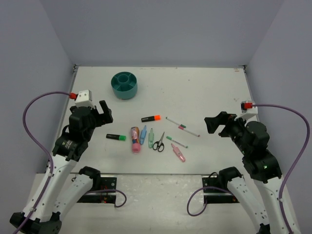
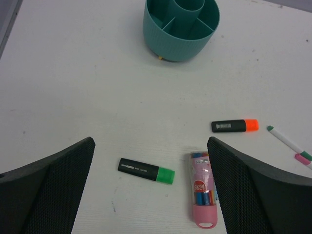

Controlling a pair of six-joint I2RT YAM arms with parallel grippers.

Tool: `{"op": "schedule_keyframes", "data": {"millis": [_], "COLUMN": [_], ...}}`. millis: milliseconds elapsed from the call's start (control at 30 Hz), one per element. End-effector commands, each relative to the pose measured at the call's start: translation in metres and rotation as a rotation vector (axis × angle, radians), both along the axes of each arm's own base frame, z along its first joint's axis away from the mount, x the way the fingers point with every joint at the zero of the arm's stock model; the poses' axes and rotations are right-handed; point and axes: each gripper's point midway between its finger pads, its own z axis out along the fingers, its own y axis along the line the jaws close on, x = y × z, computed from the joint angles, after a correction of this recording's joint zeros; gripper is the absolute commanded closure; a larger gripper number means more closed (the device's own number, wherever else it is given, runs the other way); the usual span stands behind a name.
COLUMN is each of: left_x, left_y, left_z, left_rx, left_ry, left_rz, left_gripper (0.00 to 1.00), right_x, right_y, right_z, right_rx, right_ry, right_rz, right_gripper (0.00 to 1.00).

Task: Sort the stationery into containers
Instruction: Pick up the stationery from the center of the board.

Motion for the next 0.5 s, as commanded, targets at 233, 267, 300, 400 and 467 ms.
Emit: {"op": "schedule_keyframes", "data": {"millis": [233,267,300,400,467], "left_x": [0.005,0.005,0.005,0.005,0.005], "left_y": [0.013,0.015,0.016,0.019,0.019], "left_z": [0.004,0.004,0.004,0.004,0.005], "left_rx": [0.016,0.013,0.012,0.01,0.009], "left_ry": [-0.008,-0.009,-0.007,-0.01,-0.015], "left_rz": [0.068,0.073,0.076,0.087,0.088], "left_gripper": [0.0,0.0,0.0,0.0,0.0], "right_x": [0.0,0.001,0.013,0.009,0.018], "right_y": [0.069,0.085,0.082,0.142,0.173], "right_z": [-0.025,-0.031,-0.034,-0.046,-0.057], "right_rx": [0.118,0.116,0.108,0.07,0.044], "right_ry": [0.17,0.201,0.203,0.263,0.307], "right_rz": [0.308,0.34,0.285,0.365,0.361], "right_gripper": [0.01,0.01,0.01,0.01,0.04]}}
